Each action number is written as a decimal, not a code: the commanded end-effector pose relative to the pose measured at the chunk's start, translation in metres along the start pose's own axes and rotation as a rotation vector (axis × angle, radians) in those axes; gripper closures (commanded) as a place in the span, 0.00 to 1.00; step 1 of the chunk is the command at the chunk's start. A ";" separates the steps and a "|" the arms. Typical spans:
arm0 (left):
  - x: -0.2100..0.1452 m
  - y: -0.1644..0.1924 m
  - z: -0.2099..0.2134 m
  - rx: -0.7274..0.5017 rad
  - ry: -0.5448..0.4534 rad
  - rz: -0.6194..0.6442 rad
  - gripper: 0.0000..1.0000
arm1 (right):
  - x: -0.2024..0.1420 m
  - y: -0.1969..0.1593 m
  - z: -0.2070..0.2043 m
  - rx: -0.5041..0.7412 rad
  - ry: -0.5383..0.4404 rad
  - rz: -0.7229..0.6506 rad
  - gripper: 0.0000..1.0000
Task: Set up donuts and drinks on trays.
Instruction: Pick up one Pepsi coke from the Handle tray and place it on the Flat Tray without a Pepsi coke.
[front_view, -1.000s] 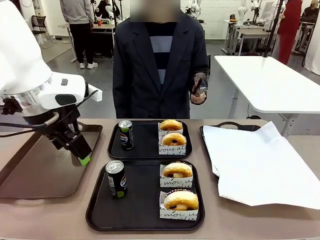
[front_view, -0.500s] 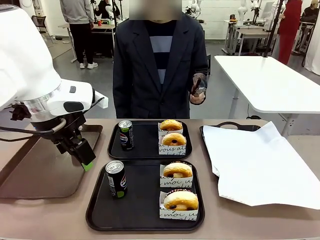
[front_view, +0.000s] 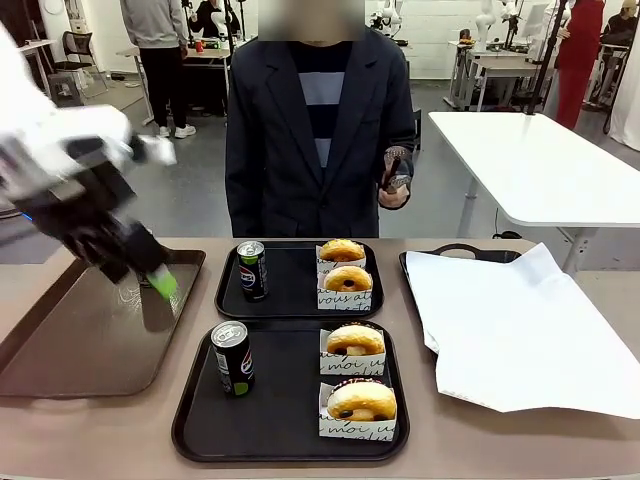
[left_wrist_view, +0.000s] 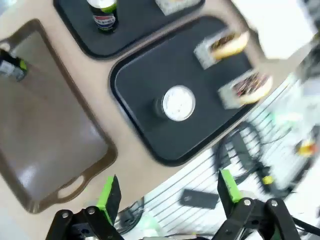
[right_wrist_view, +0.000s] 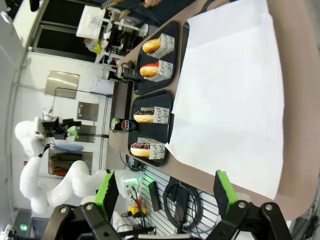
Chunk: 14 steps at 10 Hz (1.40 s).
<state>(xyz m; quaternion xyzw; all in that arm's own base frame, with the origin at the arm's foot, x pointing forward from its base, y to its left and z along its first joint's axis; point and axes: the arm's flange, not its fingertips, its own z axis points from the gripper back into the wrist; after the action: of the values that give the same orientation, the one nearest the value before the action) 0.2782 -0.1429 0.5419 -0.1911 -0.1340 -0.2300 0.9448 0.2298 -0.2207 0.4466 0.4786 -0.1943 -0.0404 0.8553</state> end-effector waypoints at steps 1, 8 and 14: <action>-0.020 0.069 0.036 -0.311 -0.228 0.274 0.00 | 0.001 0.000 -0.001 0.021 -0.015 0.017 0.00; -0.117 0.240 0.062 -0.522 -0.304 0.710 0.00 | 0.001 0.000 -0.001 0.021 -0.015 0.017 0.00; -0.167 0.266 0.061 -0.590 -0.154 0.652 0.00 | 0.001 0.000 -0.001 0.021 -0.015 0.017 0.00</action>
<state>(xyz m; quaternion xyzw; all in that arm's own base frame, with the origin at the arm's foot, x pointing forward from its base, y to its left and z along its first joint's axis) 0.2536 0.1556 0.4576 -0.5208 -0.0598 0.0799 0.8478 0.2297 -0.2207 0.4468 0.4785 -0.1944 -0.0404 0.8554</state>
